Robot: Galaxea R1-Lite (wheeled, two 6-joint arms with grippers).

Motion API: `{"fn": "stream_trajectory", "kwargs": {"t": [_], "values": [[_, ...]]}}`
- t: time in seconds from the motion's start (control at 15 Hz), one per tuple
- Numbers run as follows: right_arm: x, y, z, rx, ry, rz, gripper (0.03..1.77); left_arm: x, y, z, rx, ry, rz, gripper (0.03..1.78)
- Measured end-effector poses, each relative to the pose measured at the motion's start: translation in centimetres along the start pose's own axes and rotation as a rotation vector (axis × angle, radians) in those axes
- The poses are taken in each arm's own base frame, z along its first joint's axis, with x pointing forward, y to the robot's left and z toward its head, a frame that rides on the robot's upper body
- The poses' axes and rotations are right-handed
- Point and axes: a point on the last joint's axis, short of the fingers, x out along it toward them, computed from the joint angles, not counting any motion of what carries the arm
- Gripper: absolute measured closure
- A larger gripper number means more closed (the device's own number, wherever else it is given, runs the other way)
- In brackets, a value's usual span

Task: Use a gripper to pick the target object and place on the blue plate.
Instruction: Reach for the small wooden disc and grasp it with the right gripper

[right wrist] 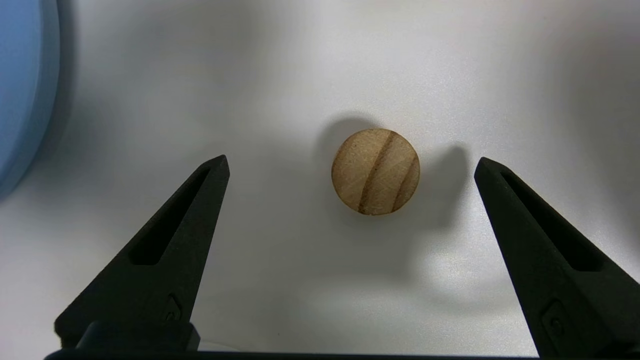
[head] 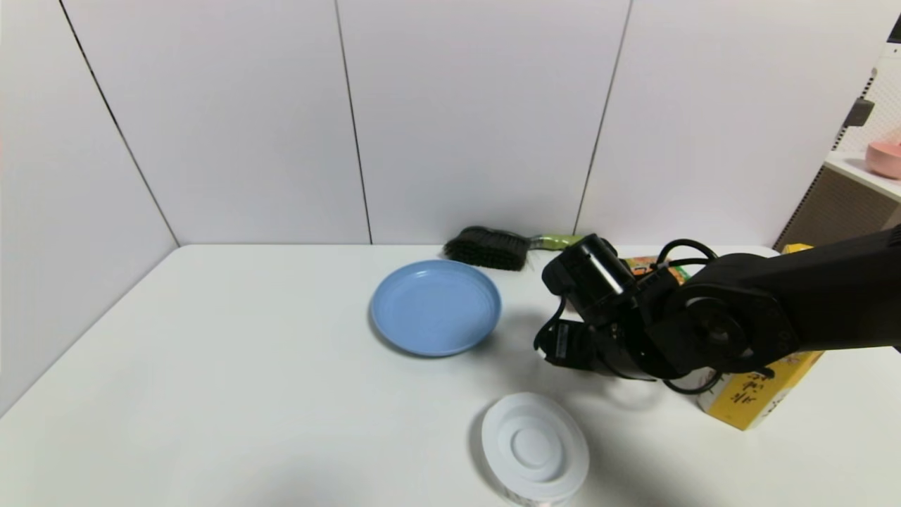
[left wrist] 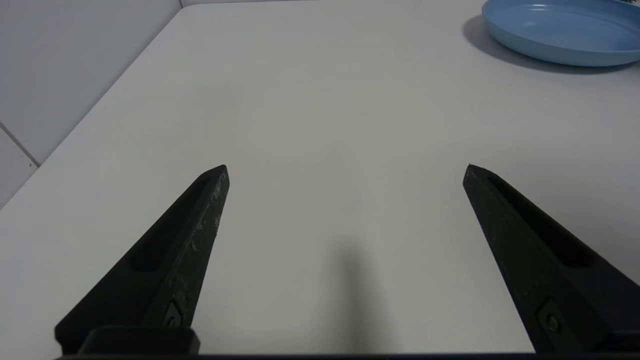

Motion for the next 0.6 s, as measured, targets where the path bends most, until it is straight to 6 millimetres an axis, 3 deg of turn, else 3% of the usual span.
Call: {"fn": "stream_trajectory", "kwargs": {"t": [0.13, 0.4, 0.6], "values": [[0.06, -0.05, -0.02, 0.0, 0.001, -0.002, 0.13, 0.0, 0.0, 0.0, 0.0, 0.0, 0.0, 0.12], [0.37, -0.53, 0.1, 0.008, 0.0, -0.026, 0.77, 0.0, 0.0, 0.0, 0.0, 0.0, 0.0, 0.12], [0.51, -0.82, 0.25, 0.015, 0.0, -0.035, 1.09, 0.0, 0.0, 0.0, 0.0, 0.0, 0.0, 0.12]]}}
